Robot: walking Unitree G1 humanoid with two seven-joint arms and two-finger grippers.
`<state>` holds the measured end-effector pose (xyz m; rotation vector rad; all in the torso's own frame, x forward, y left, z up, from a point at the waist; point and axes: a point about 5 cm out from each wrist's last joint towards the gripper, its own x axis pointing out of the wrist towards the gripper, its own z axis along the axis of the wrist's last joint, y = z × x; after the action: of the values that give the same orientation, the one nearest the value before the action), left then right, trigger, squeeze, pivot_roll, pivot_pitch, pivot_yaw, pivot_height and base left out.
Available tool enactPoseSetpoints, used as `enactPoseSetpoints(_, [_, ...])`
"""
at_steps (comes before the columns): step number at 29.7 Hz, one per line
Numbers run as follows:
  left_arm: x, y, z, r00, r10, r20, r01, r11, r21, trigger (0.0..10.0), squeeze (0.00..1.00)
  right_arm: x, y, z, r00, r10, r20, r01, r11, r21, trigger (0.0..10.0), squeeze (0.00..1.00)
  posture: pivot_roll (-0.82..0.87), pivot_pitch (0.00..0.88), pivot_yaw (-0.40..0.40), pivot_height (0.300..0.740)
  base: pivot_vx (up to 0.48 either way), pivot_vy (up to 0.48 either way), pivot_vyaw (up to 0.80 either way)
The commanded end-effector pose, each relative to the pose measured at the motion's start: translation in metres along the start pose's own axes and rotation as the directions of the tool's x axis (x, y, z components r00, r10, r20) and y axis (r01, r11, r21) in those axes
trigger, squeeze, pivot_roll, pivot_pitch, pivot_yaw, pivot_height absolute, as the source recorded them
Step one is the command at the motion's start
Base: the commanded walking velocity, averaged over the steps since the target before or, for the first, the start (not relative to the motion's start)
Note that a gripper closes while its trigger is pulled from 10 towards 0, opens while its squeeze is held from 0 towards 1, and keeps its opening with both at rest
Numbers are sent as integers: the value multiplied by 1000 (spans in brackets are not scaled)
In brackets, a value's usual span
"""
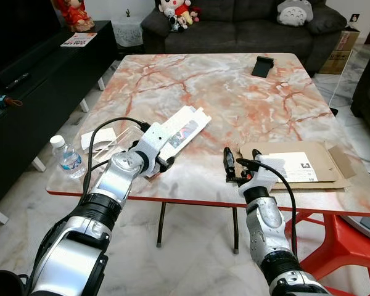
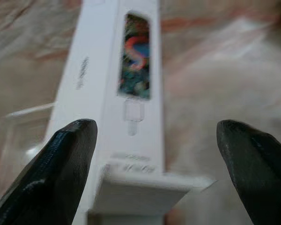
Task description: Picking trash to rubbish bin
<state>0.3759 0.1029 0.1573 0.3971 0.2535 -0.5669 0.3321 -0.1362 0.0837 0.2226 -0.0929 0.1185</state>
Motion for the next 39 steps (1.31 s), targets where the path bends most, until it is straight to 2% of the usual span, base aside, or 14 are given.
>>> enactPoseSetpoints(1, [-3,1,6,999,-25,31,26,999,-24,10000,0,2,0,3,1000,3,6,-3,1000,2,10000,0,-106,18,38,740,0,0,0])
enactPoseSetpoints(4, [-5,3,9,998,-29,62,28,1000,11,10000,0,3,-2,4,1000,2,8,-2,1000,-1,10000,0,-105,18,38,740,0,0,0])
enactPoseSetpoints(9, [-7,19,4,997,73,38,-74,996,41,10000,0,2,-4,4,1000,-4,9,4,1000,-3,10000,0,-105,18,38,740,0,0,0])
enactPoseSetpoints(11, [-7,20,3,997,77,29,-79,996,52,10000,0,2,-4,4,1000,-5,9,5,1000,-3,10000,0,-105,18,38,740,0,0,0])
enactPoseSetpoints(15, [-9,23,-14,993,103,-64,-96,990,105,10000,0,1,-5,4,1000,-5,10,5,1000,-5,10000,0,-107,23,36,740,0,0,0])
enactPoseSetpoints(19, [-8,19,-15,996,86,-37,-81,990,113,10000,0,1,-5,4,1000,-3,10,3,1000,-4,10000,0,-107,23,36,740,0,0,0])
enactPoseSetpoints(20, [-7,16,-14,998,66,-18,-64,992,107,10000,173,1,-5,5,1000,-3,10,3,1000,-4,10000,0,-107,23,36,740,0,0,0])
enactPoseSetpoints(21, [-7,15,-13,998,59,-5,-58,992,108,10000,1000,2,-5,5,1000,-3,11,3,1000,-4,10000,0,-107,23,36,740,0,0,0])
enactPoseSetpoints(24, [-7,9,-12,1000,4,6,-5,993,121,10000,1000,1,-5,5,1000,-4,12,4,1000,-5,10000,0,-112,25,35,740,0,0,0])
enactPoseSetpoints(34, [-7,12,-13,1000,16,-6,-16,997,70,10000,1000,1,-6,5,1000,-7,12,8,1000,-6,10000,0,-109,26,34,740,0,0,0])
enactPoseSetpoints(35, [-7,12,-13,1000,18,-9,-17,997,81,10000,902,1,-6,5,1000,-7,13,7,1000,-6,10000,0,-109,26,34,740,0,0,0])
enactPoseSetpoints(37, [-7,12,-13,1000,21,-11,-20,996,91,10000,902,1,-6,5,1000,-7,13,7,1000,-6,10000,0,-109,26,34,740,0,0,0])
enactPoseSetpoints(38, [-7,13,-13,999,33,-13,-31,995,100,10000,0,1,-6,5,1000,-7,13,7,1000,-6,10000,0,-109,26,34,740,0,0,0])
enactPoseSetpoints(39, [-7,15,-14,999,45,-16,-43,993,108,10000,0,1,-6,5,1000,-7,14,7,1000,-6,10000,0,-109,26,34,740,0,0,0])
